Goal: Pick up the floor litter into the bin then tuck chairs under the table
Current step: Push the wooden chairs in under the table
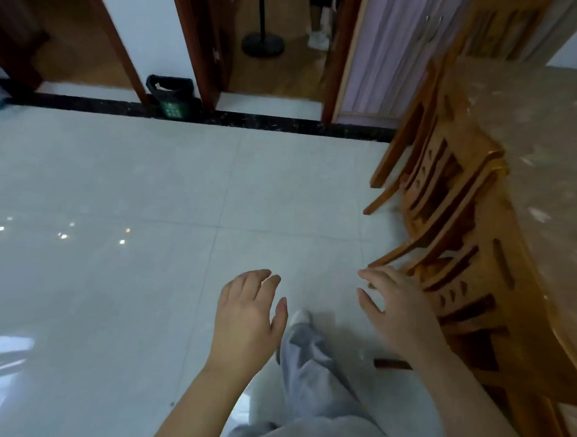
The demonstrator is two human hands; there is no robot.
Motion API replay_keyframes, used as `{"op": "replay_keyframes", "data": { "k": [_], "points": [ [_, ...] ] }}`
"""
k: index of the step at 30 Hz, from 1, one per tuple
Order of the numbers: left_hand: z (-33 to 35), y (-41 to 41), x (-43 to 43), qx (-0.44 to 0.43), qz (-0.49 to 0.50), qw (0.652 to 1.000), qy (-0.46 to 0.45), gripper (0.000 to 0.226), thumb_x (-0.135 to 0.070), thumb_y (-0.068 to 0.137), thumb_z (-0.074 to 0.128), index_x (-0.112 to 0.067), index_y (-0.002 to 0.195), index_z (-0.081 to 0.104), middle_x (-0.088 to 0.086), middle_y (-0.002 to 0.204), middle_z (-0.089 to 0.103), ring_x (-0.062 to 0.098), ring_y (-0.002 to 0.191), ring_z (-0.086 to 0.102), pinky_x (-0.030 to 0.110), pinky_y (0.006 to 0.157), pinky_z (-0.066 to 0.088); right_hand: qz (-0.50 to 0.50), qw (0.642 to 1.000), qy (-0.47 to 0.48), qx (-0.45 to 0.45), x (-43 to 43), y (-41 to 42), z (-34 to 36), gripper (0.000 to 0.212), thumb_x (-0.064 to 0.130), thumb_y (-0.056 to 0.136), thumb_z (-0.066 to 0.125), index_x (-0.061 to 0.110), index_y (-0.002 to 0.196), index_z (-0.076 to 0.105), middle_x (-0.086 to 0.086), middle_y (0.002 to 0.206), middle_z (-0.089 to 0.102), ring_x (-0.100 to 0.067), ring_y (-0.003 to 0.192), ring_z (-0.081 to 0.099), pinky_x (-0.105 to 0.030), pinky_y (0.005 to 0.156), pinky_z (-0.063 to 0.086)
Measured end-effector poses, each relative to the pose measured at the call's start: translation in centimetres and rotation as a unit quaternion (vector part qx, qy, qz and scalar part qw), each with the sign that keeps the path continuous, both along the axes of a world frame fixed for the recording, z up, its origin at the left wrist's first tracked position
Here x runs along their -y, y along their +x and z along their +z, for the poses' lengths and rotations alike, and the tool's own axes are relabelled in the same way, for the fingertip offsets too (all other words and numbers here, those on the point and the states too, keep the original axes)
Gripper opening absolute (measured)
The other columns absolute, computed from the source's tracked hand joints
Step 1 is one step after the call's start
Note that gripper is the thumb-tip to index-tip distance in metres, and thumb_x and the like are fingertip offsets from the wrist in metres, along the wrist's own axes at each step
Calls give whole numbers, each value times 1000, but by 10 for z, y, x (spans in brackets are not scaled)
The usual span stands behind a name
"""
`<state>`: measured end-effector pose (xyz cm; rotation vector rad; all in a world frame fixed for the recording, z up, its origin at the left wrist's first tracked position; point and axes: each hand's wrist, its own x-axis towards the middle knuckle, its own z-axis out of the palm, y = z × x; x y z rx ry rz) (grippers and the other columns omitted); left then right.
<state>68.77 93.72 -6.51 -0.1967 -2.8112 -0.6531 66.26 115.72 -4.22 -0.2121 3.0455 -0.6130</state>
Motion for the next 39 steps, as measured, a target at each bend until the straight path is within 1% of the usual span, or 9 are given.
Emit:
{"op": "replay_keyframes", "data": {
  "k": [4, 8, 13, 17, 21, 27, 31, 35, 39],
  "points": [
    [-3, -97, 0, 5, -35, 999, -9, 35, -28, 82, 44, -6, 96, 67, 10, 99, 67, 29, 91, 63, 37, 79, 48, -36, 999, -16, 2, -7, -84, -15, 25, 15, 82, 65, 9, 106, 64, -5, 102, 65, -20, 90, 61, -28, 78, 48],
    [6, -201, -5, 16, -65, 997, -35, 37, -28, 82, 43, -5, 97, 67, 11, 99, 68, 31, 91, 63, 41, 79, 49, -66, 997, -47, -7, -14, -182, -14, 26, 15, 82, 64, 7, 107, 63, -8, 103, 64, -25, 90, 61, -37, 81, 51],
    [20, -322, -28, 16, -90, 995, -46, 38, -28, 83, 42, -5, 99, 67, 12, 100, 68, 32, 92, 63, 42, 82, 48, -89, 994, -21, -60, -29, -290, 7, 27, 15, 83, 65, 6, 108, 63, -9, 104, 66, -24, 97, 60, -25, 82, 38],
    [17, -398, -36, 35, -118, 991, -49, 40, -30, 83, 40, -6, 100, 68, 12, 102, 68, 31, 93, 64, 42, 83, 48, -113, 993, -16, -34, -37, -352, 8, 30, 21, 85, 62, 10, 113, 61, -7, 110, 64, -21, 104, 57, -24, 86, 38],
    [7, -490, -35, 48, -126, 989, -52, 42, -32, 82, 40, -7, 100, 68, 12, 102, 69, 31, 92, 64, 44, 83, 48, -137, 990, -15, -31, -40, -426, -1, 27, 17, 84, 64, 9, 110, 63, -8, 105, 65, -23, 96, 60, -25, 79, 41],
    [6, -656, -19, 36, -169, 984, -36, 42, -32, 83, 40, -6, 102, 67, 13, 103, 68, 32, 94, 64, 44, 86, 47, -172, 983, -30, -57, -19, -584, 3, 26, 18, 85, 62, 7, 109, 63, -11, 104, 64, -27, 91, 61, -40, 76, 53],
    [16, -759, -17, 23, -208, 978, -25, 42, -32, 83, 40, -6, 103, 66, 13, 103, 68, 31, 95, 63, 44, 87, 46, -190, 978, -37, -83, -2, -676, 20, 31, 27, 85, 52, 8, 107, 64, -9, 102, 65, -25, 93, 60, -37, 75, 52],
    [20, -844, -44, -2, -255, 967, -9, 40, -29, 84, 42, -5, 104, 66, 15, 104, 67, 32, 95, 63, 44, 88, 46, -224, 971, -27, -81, -18, -736, 21, 41, 34, 83, 41, 7, 101, 66, -10, 98, 67, -24, 87, 62, -32, 73, 50],
    [12, -904, -78, -8, -300, 954, -1, 39, -29, 83, 43, -4, 102, 66, 15, 102, 68, 31, 93, 64, 44, 87, 47, -271, 960, -12, -73, -54, -775, 14, 43, 34, 82, 41, 6, 102, 65, -11, 90, 67, -26, 79, 62, -40, 66, 56]
  ]
}}
